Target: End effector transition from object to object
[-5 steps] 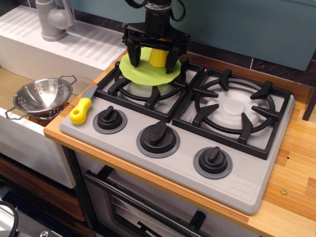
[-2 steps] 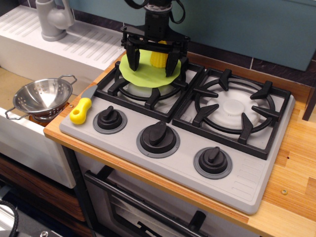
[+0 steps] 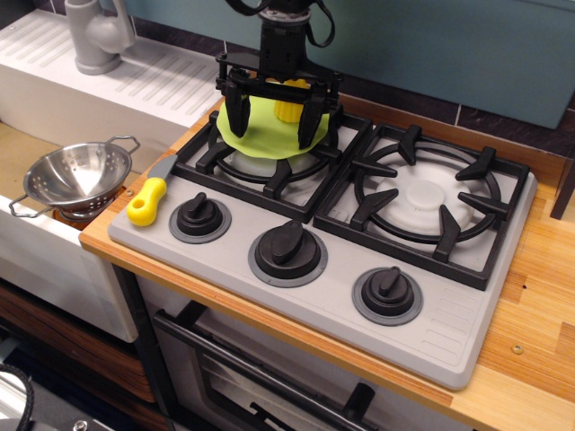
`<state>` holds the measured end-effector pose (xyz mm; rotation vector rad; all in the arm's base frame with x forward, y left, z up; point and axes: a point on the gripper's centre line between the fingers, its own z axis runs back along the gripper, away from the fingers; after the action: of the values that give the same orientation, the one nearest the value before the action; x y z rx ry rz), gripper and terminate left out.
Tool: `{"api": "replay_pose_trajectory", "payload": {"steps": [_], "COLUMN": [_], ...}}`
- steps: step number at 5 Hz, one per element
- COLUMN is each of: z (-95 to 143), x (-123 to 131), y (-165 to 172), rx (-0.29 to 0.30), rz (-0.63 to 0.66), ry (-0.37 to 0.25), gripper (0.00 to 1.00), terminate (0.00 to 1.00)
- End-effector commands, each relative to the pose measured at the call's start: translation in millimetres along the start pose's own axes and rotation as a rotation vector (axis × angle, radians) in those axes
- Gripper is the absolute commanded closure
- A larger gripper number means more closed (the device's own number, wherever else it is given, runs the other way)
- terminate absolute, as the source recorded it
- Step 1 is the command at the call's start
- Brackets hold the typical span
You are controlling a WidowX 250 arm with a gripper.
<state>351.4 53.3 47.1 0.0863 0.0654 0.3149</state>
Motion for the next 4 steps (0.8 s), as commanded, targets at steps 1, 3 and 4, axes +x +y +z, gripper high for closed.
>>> {"api": "replay_pose_trajectory", "payload": {"steps": [1,3,4], "z": [44,29,22], "x": [-6,-11,-17], "y": [14,28,47], "rx": [-0.012,-0.030,-0.013], "rz": [0.021,-0.004,-0.038], "ry": [-0.100,-0.119,-0.132], "gripper": [0.00,0.00,0.00], "terminate": [0.00,0.00,0.00]}}
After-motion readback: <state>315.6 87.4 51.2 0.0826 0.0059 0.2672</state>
